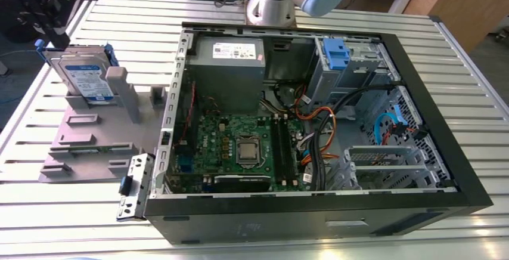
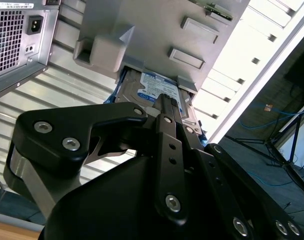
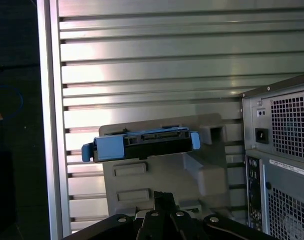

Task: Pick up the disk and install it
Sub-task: 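Reach for the disk, then pick up the disk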

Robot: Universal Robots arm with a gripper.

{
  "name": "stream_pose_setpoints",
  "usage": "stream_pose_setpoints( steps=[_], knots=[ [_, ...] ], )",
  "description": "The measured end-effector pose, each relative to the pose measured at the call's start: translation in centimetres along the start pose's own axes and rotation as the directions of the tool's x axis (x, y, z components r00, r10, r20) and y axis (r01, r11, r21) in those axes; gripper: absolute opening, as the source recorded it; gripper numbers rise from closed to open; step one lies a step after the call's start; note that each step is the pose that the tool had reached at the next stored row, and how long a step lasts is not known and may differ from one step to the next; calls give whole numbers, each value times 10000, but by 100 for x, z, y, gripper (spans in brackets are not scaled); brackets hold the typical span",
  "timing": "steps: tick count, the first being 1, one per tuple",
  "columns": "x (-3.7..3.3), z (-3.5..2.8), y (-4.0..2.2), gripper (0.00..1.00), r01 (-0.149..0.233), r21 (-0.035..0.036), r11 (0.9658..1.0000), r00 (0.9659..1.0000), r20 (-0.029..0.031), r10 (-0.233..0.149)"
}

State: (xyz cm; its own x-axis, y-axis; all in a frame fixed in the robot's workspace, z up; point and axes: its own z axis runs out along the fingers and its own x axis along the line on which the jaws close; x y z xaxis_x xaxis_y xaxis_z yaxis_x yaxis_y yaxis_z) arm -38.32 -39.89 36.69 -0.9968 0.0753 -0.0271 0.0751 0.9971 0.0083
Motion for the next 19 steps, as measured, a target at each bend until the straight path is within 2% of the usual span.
stream_pose_setpoints(
  steps=[11, 19],
  knots=[
    [7, 1, 0, 11, 12, -1, 10000, 10000, 1, -12],
    [7, 1, 0, 11, 213, -6, 9998, 9998, -1, -213]
  ],
)
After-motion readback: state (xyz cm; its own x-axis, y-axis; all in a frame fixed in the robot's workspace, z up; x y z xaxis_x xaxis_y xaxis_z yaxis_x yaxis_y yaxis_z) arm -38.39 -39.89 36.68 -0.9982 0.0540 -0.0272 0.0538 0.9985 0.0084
